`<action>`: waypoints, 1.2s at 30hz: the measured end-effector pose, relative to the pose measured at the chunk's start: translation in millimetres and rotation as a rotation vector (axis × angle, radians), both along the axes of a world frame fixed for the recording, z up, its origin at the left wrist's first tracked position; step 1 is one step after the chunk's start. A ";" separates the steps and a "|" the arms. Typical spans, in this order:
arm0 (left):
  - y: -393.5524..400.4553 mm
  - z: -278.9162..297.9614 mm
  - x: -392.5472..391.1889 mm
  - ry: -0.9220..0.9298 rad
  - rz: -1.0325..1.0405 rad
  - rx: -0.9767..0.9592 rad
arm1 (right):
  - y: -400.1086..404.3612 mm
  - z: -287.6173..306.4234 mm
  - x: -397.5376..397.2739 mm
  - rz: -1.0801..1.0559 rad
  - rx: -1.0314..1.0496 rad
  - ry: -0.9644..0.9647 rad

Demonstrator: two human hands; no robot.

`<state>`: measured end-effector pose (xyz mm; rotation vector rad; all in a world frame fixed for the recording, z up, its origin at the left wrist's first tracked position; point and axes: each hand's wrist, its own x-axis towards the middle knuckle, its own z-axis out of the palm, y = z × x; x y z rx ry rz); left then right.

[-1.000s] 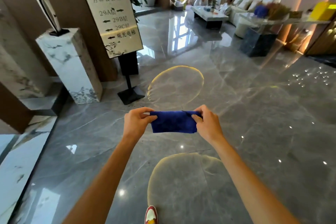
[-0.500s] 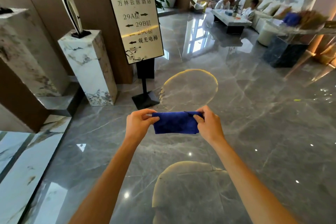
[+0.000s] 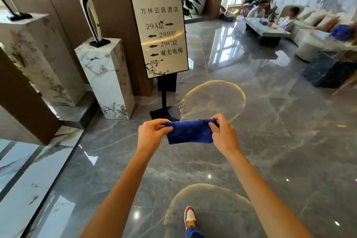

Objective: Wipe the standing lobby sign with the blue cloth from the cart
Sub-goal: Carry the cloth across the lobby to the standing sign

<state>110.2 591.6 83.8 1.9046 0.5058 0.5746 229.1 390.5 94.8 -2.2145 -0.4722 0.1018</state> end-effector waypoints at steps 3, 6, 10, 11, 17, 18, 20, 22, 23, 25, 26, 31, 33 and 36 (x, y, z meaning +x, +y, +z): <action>16.2 2.2 38.4 -0.009 0.022 -0.006 | 19.7 -3.1 45.3 0.025 0.000 -0.001; 30.8 8.1 78.1 0.001 0.042 -0.021 | 37.9 -3.1 90.4 0.058 -0.017 0.006; 45.9 14.5 132.4 0.009 0.065 -0.021 | 58.8 -3.5 149.3 0.095 -0.015 0.054; 49.3 14.8 145.9 0.013 0.072 -0.023 | 64.3 -3.5 164.2 0.098 -0.021 0.057; 68.7 13.8 212.8 0.019 0.137 -0.040 | 89.2 -4.2 239.9 0.156 -0.004 0.076; 72.3 13.4 221.1 0.017 0.145 -0.032 | 92.1 -4.1 248.9 0.185 -0.012 0.092; 78.1 13.1 234.8 0.015 0.155 -0.026 | 97.4 -5.1 265.4 0.229 -0.013 0.130; 83.5 12.3 247.2 0.024 0.163 -0.027 | 103.3 -5.9 279.6 0.237 0.017 0.157; 86.5 11.7 253.5 0.031 0.171 -0.028 | 106.8 -6.3 286.1 0.237 0.044 0.168; 93.5 10.4 266.3 0.040 0.186 -0.032 | 114.2 -7.3 298.3 0.230 0.086 0.180; 97.4 9.7 272.6 0.045 0.192 -0.035 | 118.4 -7.8 304.7 0.226 0.096 0.180; 120.7 6.1 303.0 0.055 0.213 -0.042 | 146.3 -10.0 337.0 0.230 0.118 0.164; 134.1 4.0 318.1 0.062 0.217 -0.051 | 160.3 -11.5 351.5 0.228 0.112 0.153; 160.6 0.2 343.0 0.066 0.236 -0.070 | 185.7 -14.0 376.3 0.238 0.109 0.134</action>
